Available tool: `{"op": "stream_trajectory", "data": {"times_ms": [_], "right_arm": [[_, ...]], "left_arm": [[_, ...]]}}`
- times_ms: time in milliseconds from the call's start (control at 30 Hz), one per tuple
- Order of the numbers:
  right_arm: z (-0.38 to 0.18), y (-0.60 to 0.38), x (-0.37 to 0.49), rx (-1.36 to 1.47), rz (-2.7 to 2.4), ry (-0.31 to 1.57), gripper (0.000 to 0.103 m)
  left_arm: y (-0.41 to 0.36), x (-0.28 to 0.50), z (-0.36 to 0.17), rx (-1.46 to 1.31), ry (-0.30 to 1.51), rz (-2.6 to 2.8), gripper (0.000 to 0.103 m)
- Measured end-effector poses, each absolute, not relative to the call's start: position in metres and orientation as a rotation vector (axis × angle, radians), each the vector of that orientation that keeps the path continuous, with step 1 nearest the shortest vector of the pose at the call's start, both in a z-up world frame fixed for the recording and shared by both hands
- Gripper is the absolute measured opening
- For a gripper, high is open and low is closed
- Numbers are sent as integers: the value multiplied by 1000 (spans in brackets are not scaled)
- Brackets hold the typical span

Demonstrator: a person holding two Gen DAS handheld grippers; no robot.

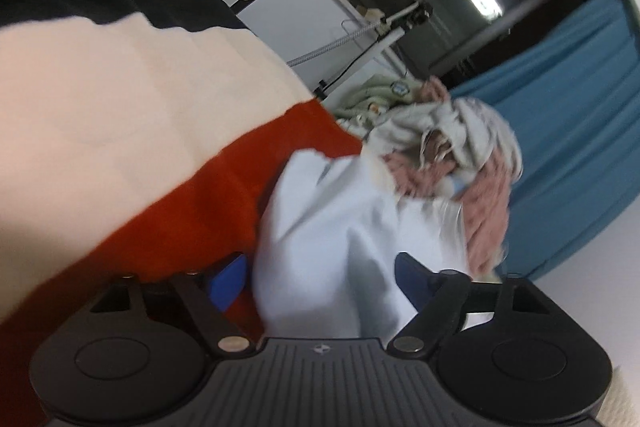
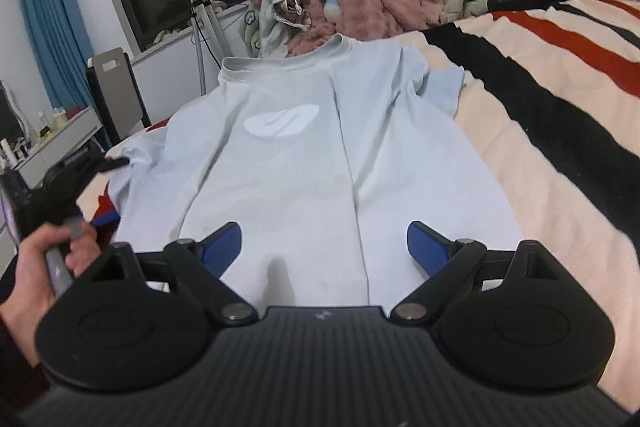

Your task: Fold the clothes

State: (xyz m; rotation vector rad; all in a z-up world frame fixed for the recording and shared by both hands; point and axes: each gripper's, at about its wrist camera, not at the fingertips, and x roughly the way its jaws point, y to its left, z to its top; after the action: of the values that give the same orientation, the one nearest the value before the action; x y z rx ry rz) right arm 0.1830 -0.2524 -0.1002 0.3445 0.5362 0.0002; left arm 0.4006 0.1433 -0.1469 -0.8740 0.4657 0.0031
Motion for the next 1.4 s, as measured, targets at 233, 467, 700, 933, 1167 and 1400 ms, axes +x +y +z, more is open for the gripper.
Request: {"op": "stream_trajectory", "data": {"times_ms": [233,467,700,933,1167,1400], "right_arm": [[-107,-263,196,411,-31,558,91],[-104,-260,205,344,-39,522,91],[-107,-259,212,312,-46,523,91],[-105,-254,214,280,-25,502,91],[-90,-246,198,241,8,443,91],[-64,-249,164,247,31,387,91]], "left_arm": [[184,455,-144,-951,497,16,4],[204,517,-50,-512,500,133,2],[182,570,-29,-116,528,319,3],[173,523,-56,-105,582,310,42],[152,380,-59,-31,558,231,45],[125,247,-41,-16,543,129,45]]}}
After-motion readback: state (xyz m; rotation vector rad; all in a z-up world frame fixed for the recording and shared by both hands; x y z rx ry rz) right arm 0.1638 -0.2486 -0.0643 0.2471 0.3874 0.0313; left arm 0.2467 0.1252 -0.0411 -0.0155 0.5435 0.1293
